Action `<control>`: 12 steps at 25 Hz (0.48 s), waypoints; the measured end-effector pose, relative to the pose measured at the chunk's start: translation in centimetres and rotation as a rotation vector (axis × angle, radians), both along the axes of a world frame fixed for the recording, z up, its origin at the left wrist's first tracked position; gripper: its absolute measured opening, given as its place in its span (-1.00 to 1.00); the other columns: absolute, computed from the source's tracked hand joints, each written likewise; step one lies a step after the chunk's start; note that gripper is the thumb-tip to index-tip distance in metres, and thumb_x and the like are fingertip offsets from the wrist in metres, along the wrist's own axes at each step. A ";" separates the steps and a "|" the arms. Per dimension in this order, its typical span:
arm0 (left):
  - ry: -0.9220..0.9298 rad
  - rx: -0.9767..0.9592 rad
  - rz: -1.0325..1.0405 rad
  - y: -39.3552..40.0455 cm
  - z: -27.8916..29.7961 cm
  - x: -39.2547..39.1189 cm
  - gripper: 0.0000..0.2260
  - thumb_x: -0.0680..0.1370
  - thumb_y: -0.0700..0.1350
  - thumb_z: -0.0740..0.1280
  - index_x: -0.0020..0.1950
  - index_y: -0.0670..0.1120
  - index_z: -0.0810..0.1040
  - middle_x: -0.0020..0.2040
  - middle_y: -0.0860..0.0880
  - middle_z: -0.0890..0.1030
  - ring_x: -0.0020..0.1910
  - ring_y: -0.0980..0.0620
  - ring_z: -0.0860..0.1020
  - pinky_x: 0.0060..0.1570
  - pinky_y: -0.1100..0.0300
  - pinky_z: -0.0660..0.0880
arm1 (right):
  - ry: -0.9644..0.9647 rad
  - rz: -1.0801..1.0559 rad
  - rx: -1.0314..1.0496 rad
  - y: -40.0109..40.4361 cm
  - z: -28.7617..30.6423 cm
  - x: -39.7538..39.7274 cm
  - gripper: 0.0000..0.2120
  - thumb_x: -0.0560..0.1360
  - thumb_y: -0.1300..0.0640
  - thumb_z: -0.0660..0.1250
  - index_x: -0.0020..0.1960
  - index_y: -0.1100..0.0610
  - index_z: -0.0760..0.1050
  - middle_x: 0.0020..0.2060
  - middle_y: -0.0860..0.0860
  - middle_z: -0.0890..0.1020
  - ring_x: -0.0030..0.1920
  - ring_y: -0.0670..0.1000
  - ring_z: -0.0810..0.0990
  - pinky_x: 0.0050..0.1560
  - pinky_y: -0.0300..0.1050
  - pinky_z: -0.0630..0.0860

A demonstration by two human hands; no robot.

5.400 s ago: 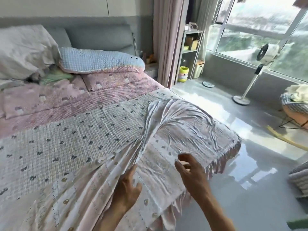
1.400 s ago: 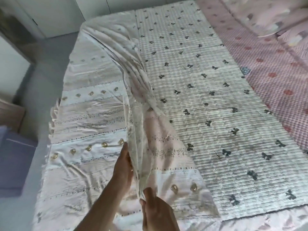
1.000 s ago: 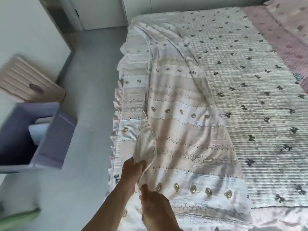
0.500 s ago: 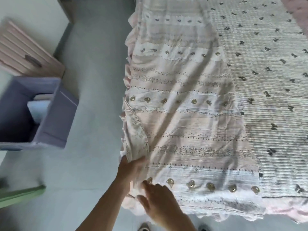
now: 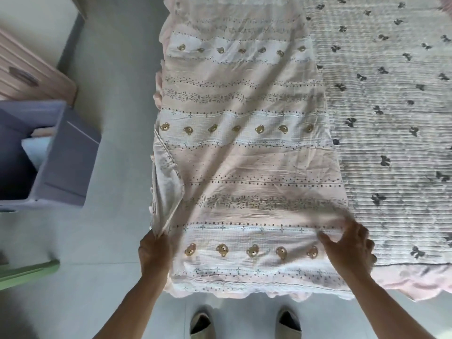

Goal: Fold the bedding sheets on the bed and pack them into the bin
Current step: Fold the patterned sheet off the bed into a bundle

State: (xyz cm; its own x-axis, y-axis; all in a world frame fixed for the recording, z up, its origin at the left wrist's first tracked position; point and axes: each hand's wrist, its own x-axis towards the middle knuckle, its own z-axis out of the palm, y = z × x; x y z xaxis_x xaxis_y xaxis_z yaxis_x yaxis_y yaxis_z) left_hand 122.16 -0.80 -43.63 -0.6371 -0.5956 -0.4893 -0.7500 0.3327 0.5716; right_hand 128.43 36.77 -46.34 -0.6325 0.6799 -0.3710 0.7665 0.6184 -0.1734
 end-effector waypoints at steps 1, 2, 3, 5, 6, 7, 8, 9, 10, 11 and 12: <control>0.020 0.065 0.062 0.2 0.6 0.7 -0.85 0.53 -0.26 0.16 -0.18 -0.21 0.50 -0.35 -0.14 0.47 -0.37 -0.10 0.40 -0.32 0.07 0.35 | 0.028 -0.069 -0.042 1.0 -0.4 0.3 -0.27 0.42 -0.21 0.44 0.39 0.17 0.27 0.27 0.22 0.41 0.23 0.30 0.42 0.15 0.21 0.40; 0.019 0.121 0.102 0.2 1.2 1.4 -0.83 0.50 -0.31 0.15 -0.28 -0.19 0.42 -0.41 -0.10 0.36 -0.41 -0.05 0.31 -0.36 0.10 0.25 | 0.083 -0.125 -0.089 1.8 -0.3 0.4 -0.34 0.42 -0.21 0.42 0.32 0.17 0.35 0.19 0.23 0.50 0.16 0.30 0.48 0.12 0.19 0.44; 0.019 0.171 0.167 0.1 1.9 2.1 -0.81 0.46 -0.35 0.14 -0.33 -0.17 0.34 -0.43 -0.09 0.29 -0.41 -0.03 0.25 -0.38 0.11 0.18 | 0.141 -0.187 -0.138 2.5 -0.1 0.6 -0.46 0.44 -0.21 0.37 0.20 0.19 0.45 0.04 0.22 0.60 0.03 0.28 0.56 0.04 0.15 0.51; 0.013 0.244 0.332 -1.0 1.5 2.8 -0.81 0.42 -0.40 0.12 -0.33 -0.16 0.31 -0.41 -0.07 0.27 -0.35 -0.04 0.28 -0.38 0.14 0.17 | 0.206 -0.264 -0.256 3.6 0.5 1.0 -0.60 0.48 -0.14 0.28 -0.02 0.22 0.55 -0.33 0.14 0.63 -0.26 0.18 0.59 -0.22 0.03 0.53; -0.005 0.262 0.421 -1.4 1.7 3.1 -0.82 0.41 -0.42 0.11 -0.30 -0.18 0.35 -0.38 -0.08 0.30 -0.29 -0.06 0.32 -0.37 0.14 0.20 | 0.215 -0.258 -0.295 4.1 0.7 1.6 -0.64 0.51 -0.10 0.28 -0.07 0.23 0.56 -0.39 0.11 0.60 -0.33 0.14 0.56 -0.30 -0.04 0.46; -0.018 0.276 0.485 -2.1 1.3 3.1 -0.83 0.41 -0.44 0.11 -0.26 -0.22 0.39 -0.34 -0.08 0.34 -0.24 -0.08 0.35 -0.36 0.15 0.24 | 0.229 -0.253 -0.313 4.3 1.3 2.1 -0.65 0.51 -0.09 0.27 -0.09 0.22 0.55 -0.40 0.11 0.58 -0.34 0.12 0.55 -0.34 -0.07 0.41; -0.044 0.294 0.497 -1.9 1.8 2.9 -0.85 0.42 -0.45 0.12 -0.21 -0.25 0.42 -0.32 -0.09 0.37 -0.24 -0.09 0.38 -0.35 0.16 0.27 | 0.252 -0.238 -0.330 4.6 1.5 2.5 -0.64 0.51 -0.12 0.26 -0.11 0.20 0.54 -0.38 0.13 0.59 -0.33 0.13 0.55 -0.34 -0.09 0.38; -0.065 0.302 0.465 -2.1 1.5 2.8 -0.89 0.46 -0.42 0.16 -0.18 -0.28 0.44 -0.30 -0.11 0.39 -0.29 -0.10 0.39 -0.36 0.17 0.28 | 0.271 -0.242 -0.353 4.8 1.6 2.8 -0.65 0.52 -0.11 0.26 -0.12 0.20 0.52 -0.36 0.14 0.59 -0.32 0.14 0.56 -0.35 -0.09 0.37; -0.078 0.313 0.418 -1.9 1.7 2.5 -0.94 0.50 -0.37 0.21 -0.14 -0.31 0.47 -0.29 -0.11 0.41 -0.33 -0.09 0.39 -0.37 0.19 0.30 | 0.289 -0.248 -0.391 4.7 1.6 2.8 -0.68 0.57 -0.07 0.28 -0.11 0.20 0.52 -0.35 0.15 0.60 -0.32 0.14 0.57 -0.36 -0.10 0.36; -0.072 0.354 0.386 -1.9 1.1 2.1 -0.94 0.52 -0.31 0.27 -0.09 -0.31 0.50 -0.28 -0.11 0.45 -0.36 -0.06 0.41 -0.37 0.18 0.32 | 0.287 -0.242 -0.421 4.6 1.6 2.6 -0.72 0.59 -0.01 0.28 -0.09 0.21 0.52 -0.34 0.15 0.61 -0.34 0.13 0.58 -0.37 -0.11 0.35; -0.046 0.423 0.352 -1.8 0.9 1.5 -0.90 0.50 -0.25 0.35 -0.06 -0.29 0.54 -0.28 -0.12 0.50 -0.38 -0.04 0.44 -0.39 0.19 0.35 | 0.280 -0.216 -0.449 4.6 1.5 2.5 -0.75 0.60 0.02 0.29 -0.09 0.20 0.53 -0.35 0.14 0.61 -0.35 0.13 0.58 -0.38 -0.12 0.34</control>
State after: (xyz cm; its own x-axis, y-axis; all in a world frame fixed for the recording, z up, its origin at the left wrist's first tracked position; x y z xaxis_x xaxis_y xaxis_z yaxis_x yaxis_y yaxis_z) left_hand 123.65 -2.61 -42.73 -0.4074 -0.5144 -0.7546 -0.8018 -0.1941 0.5652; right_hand 130.91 41.33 -44.88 -0.6129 0.6191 -0.4910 0.7539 0.2721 -0.5979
